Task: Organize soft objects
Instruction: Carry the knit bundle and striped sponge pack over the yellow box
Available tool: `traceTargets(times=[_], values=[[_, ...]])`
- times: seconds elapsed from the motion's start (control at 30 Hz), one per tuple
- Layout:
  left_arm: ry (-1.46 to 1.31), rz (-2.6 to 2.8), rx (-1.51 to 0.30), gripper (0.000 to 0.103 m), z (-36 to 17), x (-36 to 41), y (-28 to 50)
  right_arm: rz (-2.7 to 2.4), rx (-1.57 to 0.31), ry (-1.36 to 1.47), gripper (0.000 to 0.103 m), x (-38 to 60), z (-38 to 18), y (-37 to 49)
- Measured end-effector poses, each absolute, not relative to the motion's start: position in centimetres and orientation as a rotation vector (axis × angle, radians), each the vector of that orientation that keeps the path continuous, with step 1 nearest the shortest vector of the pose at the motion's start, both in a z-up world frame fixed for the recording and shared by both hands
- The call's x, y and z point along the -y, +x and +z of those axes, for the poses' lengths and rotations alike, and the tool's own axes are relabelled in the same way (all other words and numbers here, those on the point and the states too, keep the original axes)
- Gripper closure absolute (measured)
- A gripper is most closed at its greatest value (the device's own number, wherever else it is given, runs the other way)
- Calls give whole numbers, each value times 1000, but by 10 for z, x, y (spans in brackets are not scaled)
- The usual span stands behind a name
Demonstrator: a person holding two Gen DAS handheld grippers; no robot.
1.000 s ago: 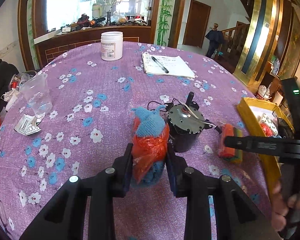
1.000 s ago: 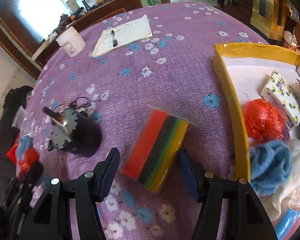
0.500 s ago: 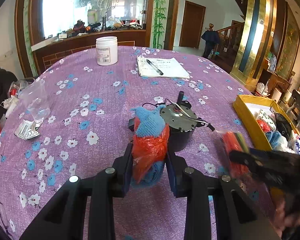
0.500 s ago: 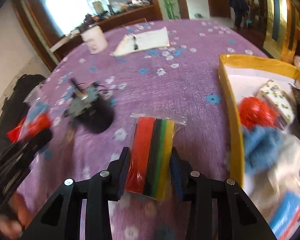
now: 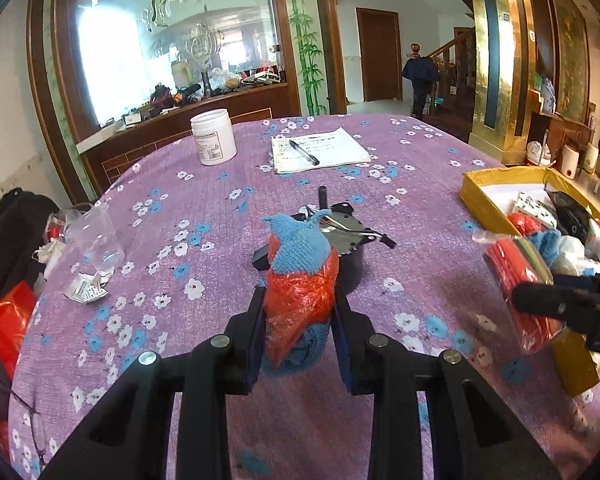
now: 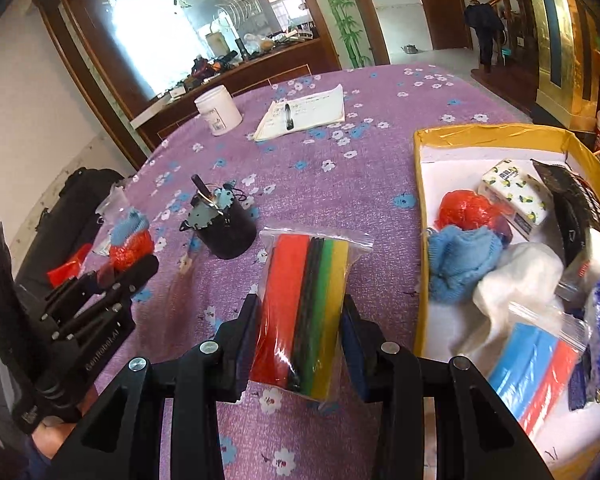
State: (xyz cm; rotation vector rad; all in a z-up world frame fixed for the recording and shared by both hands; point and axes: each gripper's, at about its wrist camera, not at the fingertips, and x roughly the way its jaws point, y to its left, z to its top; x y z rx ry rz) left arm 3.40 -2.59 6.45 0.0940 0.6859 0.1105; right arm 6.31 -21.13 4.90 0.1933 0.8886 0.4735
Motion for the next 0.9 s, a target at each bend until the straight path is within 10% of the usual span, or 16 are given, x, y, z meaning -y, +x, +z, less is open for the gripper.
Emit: traceTargets(times=[0.9], values=[[144, 12, -659, 74, 84, 89, 13, 442, -776, 332, 61, 296, 77, 37]])
